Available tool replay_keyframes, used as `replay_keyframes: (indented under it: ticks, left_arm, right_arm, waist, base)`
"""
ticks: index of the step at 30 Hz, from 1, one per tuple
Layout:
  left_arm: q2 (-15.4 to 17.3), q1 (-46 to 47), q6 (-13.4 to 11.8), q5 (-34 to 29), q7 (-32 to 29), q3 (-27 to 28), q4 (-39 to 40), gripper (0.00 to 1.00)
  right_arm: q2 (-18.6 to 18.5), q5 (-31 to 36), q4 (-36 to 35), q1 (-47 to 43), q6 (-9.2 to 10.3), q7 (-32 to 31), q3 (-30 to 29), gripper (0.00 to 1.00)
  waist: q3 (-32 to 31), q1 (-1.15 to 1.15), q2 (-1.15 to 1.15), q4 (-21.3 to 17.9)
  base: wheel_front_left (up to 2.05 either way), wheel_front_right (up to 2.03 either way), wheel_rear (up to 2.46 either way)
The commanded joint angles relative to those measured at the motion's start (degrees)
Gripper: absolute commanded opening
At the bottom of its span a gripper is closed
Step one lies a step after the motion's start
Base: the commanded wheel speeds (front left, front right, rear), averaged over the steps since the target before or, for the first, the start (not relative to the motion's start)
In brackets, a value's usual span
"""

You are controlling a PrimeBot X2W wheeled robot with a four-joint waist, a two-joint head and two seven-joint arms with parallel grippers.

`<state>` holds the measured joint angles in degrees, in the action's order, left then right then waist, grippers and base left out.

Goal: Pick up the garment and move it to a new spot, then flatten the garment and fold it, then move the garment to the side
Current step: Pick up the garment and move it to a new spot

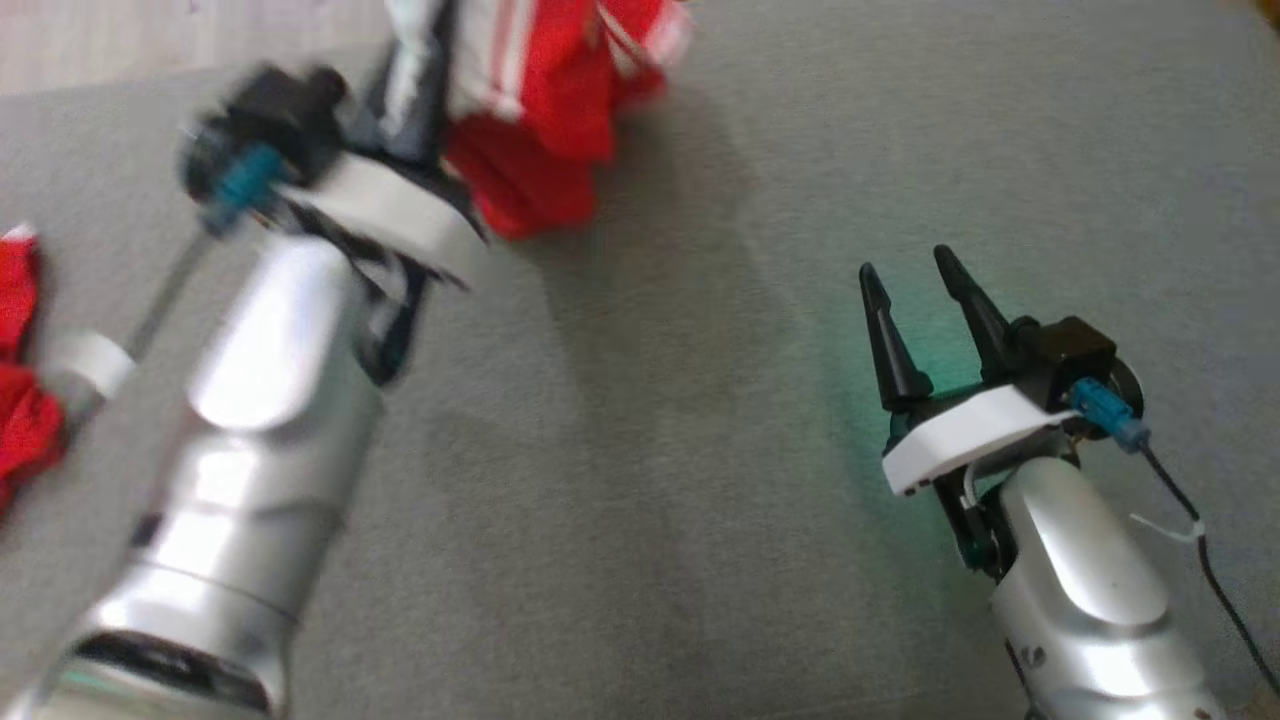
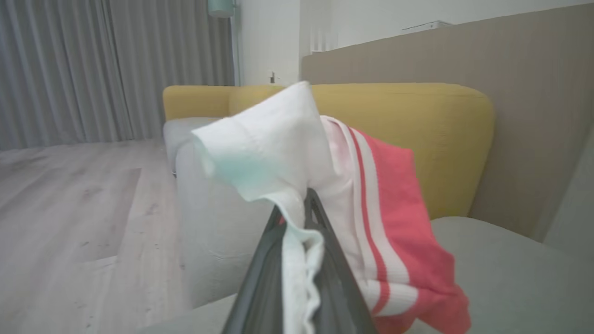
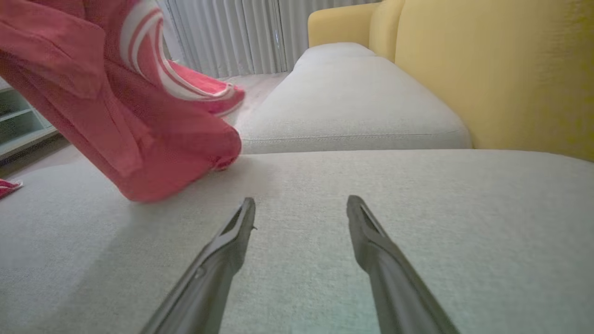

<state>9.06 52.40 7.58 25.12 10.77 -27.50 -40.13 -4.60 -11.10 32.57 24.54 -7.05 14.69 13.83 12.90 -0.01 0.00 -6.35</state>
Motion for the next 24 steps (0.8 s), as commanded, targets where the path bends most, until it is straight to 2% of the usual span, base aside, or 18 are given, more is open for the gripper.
replay_keyframes:
  ticks: [1,6,7,8,9,11,12,14,20,24]
  left_arm:
    - [0.17,0.16,-0.1,0.64,1.19,0.89,1.86,0.0]
    - [-3.56,-5.99,-0.63,1.55,3.1,-1.06,0.92,0.0]
    - [-3.97,-7.44,-0.9,1.82,3.38,-1.13,0.52,0.16]
    - [-4.29,-8.9,-1.2,2.01,3.65,-1.11,0.26,0.53]
    - [-4.51,-10.34,-1.56,1.87,3.85,-1.25,0.04,1.0]
    - [-4.67,-13.26,-3.05,1.19,4.11,-0.93,0.12,1.0]
    - [-3.96,-16.12,-4.76,-0.65,4.18,0.0,1.88,1.0]
    - [-3.4,-19.7,-6.16,-1.67,4.2,1.98,4.28,1.0]
    - [-0.48,-29.94,-8.36,-4.72,4.21,8.56,10.63,1.0]
    - [0.09,-36.21,-9.01,-6.21,4.22,13.51,14.18,1.0]
  right_arm:
    - [0.81,-0.19,-1.79,-0.5,-0.44,0.3,0.74,1.0]
    - [0.99,-0.34,-1.83,-1.58,-0.44,0.3,0.04,1.0]
    - [1.03,-0.36,-1.84,-1.79,-0.44,0.3,-0.14,1.0]
    - [1.08,-0.37,-1.87,-2.04,-0.44,0.3,-0.36,1.0]
    - [1.12,-0.35,-1.91,-2.31,-0.44,0.3,-0.61,1.0]
    - [1.19,-0.3,-2.02,-2.97,-0.44,0.3,-1.19,1.0]
    - [1.24,-0.26,-2.19,-3.62,-0.44,0.3,-1.8,1.0]
    - [1.3,-0.15,-2.4,-4.25,-0.44,0.3,-2.46,1.0]
    - [1.45,0.15,-2.71,-5.37,-0.44,0.3,-3.57,1.0]
    - [1.49,0.39,-2.59,-6.06,-0.44,0.3,-3.76,1.0]
  waist:
    - [-1.31,0.01,0.0,-2.91]
    - [-2.06,0.01,0.0,-4.26]
    - [-2.23,0.01,0.0,-4.31]
    - [-2.47,0.01,0.0,-4.25]
    - [-2.69,0.01,0.0,-4.1]
    - [-3.28,0.01,0.0,-3.58]
    - [-3.79,0.01,0.0,-2.85]
    - [-4.29,0.01,0.0,-1.95]
    - [-5.12,0.01,0.0,0.1]
    - [-5.93,0.01,0.0,1.21]
  base:
    - [0.0,0.0,0.0]
    - [0.0,0.0,0.0]
    - [0.0,0.0,0.0]
    - [0.0,0.0,0.0]
    - [0.0,0.0,0.0]
    - [0.0,0.0,0.0]
    - [0.0,0.0,0.0]
    - [0.0,0.0,0.0]
    - [0.0,0.0,0.0]
    - [0.0,0.0,0.0]
